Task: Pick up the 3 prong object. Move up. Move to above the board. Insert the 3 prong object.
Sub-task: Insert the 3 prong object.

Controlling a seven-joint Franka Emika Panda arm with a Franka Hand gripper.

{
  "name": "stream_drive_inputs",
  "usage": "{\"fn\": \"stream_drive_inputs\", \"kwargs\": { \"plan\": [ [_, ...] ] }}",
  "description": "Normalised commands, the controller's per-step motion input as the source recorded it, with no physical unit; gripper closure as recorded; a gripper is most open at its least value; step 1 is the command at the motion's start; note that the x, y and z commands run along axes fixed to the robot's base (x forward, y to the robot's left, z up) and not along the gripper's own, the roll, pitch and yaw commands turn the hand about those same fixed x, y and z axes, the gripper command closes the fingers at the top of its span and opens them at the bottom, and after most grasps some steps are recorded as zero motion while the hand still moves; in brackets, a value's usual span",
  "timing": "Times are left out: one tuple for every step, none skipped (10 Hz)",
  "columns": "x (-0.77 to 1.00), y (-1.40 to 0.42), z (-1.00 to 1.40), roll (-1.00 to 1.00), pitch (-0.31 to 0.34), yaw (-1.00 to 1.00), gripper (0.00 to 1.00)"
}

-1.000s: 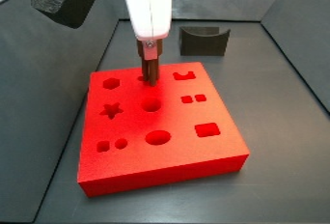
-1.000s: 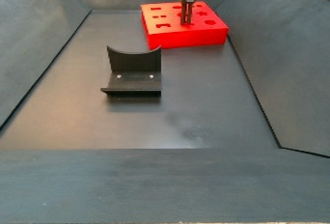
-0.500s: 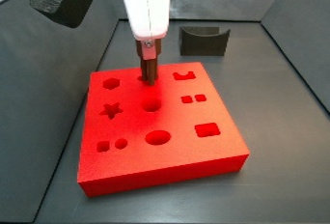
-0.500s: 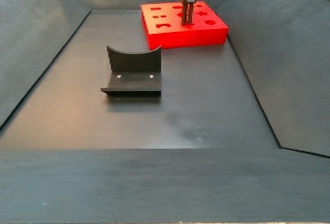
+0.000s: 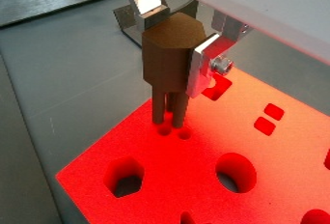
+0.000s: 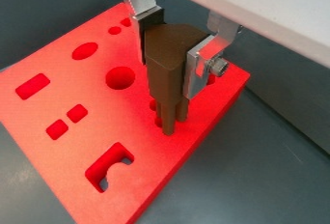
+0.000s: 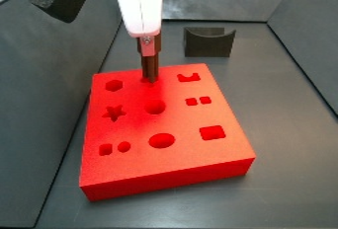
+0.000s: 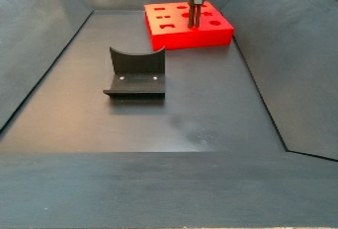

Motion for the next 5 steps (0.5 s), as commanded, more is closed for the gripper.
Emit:
{"fn": "stream_drive_inputs", "kwargs": {
  "plan": [
    [0.03, -0.37, -0.28, 0.00, -0.106, 0.00, 1.00],
    [0.00, -0.10, -0.05, 0.00, -0.071, 0.00, 1.00],
    [0.00, 0.00, -0.07, 0.00, 0.000, 0.00, 1.00],
    [0.19, 0.11, -0.33, 0.06, 0.000, 0.09, 1.00],
    [0.06, 0.03, -0.36, 0.02, -0.041, 0.00, 1.00]
  ]
}}
